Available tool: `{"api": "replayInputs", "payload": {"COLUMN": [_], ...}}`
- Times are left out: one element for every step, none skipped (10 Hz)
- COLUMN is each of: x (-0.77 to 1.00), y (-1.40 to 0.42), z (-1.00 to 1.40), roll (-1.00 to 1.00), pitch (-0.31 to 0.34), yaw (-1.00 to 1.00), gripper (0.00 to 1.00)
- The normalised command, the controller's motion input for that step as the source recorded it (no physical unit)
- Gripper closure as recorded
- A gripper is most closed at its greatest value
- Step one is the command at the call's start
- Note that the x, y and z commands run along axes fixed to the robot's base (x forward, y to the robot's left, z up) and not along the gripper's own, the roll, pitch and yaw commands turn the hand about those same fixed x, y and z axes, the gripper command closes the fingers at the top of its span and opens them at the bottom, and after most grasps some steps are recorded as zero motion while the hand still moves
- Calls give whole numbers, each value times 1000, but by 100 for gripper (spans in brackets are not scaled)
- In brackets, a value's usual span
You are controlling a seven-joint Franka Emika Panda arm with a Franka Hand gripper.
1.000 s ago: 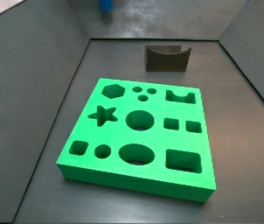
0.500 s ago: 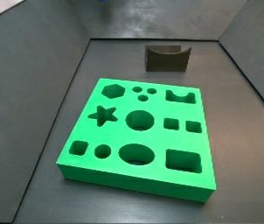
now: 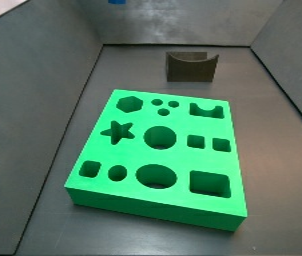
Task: Pick up the hexagon object. Move up. Move to above the board. Insert the hexagon object.
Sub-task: Move to above the board.
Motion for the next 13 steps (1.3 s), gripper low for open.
{"api": "replayInputs", "payload": {"x": [181,179,178,177,178,179,180,181,182,192,199,208,223], "y": [-1000,-1000,-1000,-1000,-1000,-1000,-1000,-1000,-1000,-1000,-1000,-1000,-1000], "z": [145,146,148,151,152,156,160,164,166,168,168,170,172], "roll": [-33,-25,-23,-19,-18,-13,-31,-1,-4,-19,-11,13,-13], "pitch": [45,32,22,19,22,32,31,47,55,70,84,101,117], "yaw": [-49,-35,-21,-9,0,3,5,-1,6,6,4,8,6], "gripper": [100,100,100,100,100,100,100,100,100,100,100,100,100]}}
